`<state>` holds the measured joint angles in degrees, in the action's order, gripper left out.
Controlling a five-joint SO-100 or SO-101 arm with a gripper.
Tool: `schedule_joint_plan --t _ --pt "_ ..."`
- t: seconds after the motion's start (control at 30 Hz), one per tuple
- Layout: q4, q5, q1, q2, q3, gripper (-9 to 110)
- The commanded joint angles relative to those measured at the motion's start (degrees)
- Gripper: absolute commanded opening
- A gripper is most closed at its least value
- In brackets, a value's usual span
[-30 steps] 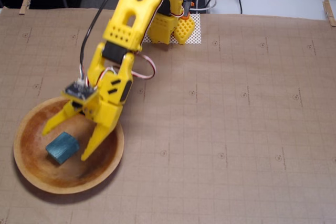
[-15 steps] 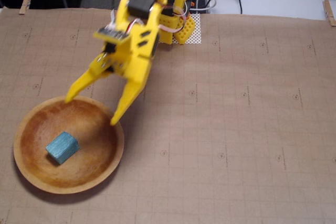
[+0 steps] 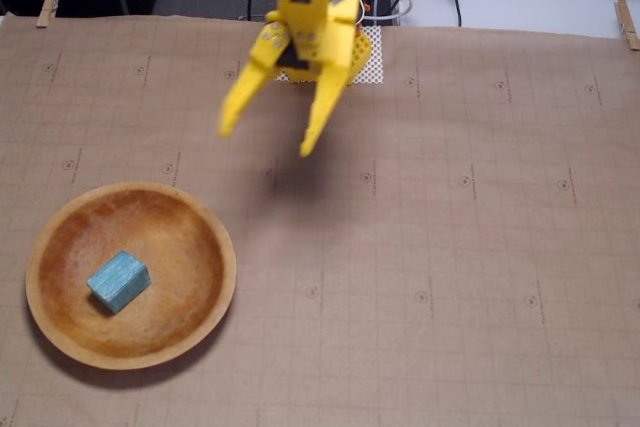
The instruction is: Grasp a blue block and put it in the bowl.
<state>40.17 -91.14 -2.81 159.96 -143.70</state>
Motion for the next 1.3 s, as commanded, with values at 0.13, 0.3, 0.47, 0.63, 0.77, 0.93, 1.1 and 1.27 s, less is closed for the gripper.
schedule_joint_plan --t 0.13,0.3,0.47,0.63,0.77,0.93,1.1,1.27 --pt "8.7 0.53 3.78 15.21 -2.72 9" --pt "15.21 0.62 6.86 23.73 -5.8 5" --pt "20.04 0.62 8.7 30.59 -8.88 2" --pt "24.35 0.62 9.67 37.0 -11.51 -3" --pt "27.07 0.62 10.37 37.18 -12.3 -3" --pt "30.32 0.62 10.72 36.74 -12.39 -3" --pt "33.93 0.62 10.72 36.83 -15.56 -3" --pt "34.01 0.62 10.72 36.91 -21.36 -3"
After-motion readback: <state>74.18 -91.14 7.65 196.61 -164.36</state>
